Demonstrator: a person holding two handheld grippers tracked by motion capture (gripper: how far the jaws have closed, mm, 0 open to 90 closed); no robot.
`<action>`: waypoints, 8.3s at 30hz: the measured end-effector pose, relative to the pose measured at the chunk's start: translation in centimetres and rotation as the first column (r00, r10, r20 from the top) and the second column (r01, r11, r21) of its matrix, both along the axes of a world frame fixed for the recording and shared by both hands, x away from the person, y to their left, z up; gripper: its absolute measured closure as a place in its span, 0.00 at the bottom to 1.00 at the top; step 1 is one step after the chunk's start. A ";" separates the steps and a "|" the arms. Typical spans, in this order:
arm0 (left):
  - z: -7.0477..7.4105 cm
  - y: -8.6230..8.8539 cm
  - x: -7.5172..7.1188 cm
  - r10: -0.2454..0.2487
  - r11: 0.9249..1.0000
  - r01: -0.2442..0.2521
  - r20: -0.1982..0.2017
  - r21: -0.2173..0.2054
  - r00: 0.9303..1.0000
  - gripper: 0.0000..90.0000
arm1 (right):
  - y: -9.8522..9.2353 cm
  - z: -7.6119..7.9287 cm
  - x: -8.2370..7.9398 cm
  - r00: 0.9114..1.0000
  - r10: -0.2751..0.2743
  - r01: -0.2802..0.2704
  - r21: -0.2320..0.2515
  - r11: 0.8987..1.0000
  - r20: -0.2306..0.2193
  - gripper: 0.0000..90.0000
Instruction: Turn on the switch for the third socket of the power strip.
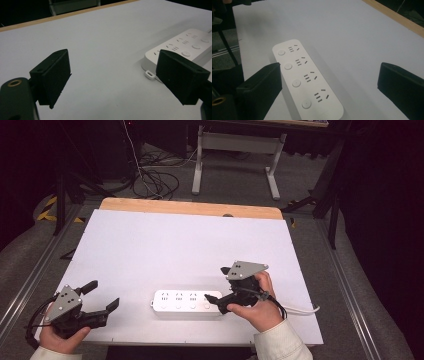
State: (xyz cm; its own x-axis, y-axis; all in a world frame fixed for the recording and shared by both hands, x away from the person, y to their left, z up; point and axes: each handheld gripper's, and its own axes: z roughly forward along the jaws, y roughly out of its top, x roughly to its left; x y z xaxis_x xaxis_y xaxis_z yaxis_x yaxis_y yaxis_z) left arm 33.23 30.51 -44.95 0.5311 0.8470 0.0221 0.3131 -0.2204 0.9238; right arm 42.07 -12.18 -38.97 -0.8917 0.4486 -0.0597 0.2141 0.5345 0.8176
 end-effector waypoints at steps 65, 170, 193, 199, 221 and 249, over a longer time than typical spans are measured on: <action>-0.1 0.2 -0.5 0.015 1.000 -0.015 0.002 0.025 1.000 0.15 | 9.4 -5.5 0.5 0.971 0.143 -0.166 -0.114 0.980 -0.190 1.00; 0.0 0.1 -0.4 0.005 0.999 -0.005 -0.007 0.032 1.000 0.16 | 9.2 -1.8 -1.2 0.993 0.116 -0.116 -0.028 0.993 0.008 0.60; 0.4 0.1 -0.4 -0.012 0.999 0.013 -0.030 0.031 0.999 0.16 | 2.6 1.3 0.2 0.998 -0.057 0.054 0.060 0.997 0.039 0.21; 0.4 0.0 -0.4 -0.023 0.999 0.025 -0.027 0.047 0.999 0.16 | -0.5 1.5 0.6 0.993 -0.113 0.110 0.077 0.991 0.036 0.18; 0.4 0.1 -0.5 -0.023 0.999 0.024 -0.023 0.040 0.999 0.16 | -9.6 -0.9 0.7 0.969 -0.247 0.248 0.097 0.964 -0.022 0.16; 0.1 0.3 -0.1 0.003 0.999 -0.002 -0.039 0.039 0.999 0.16 | -14.3 -8.3 -0.7 0.933 -0.353 0.359 0.091 0.929 -0.072 0.17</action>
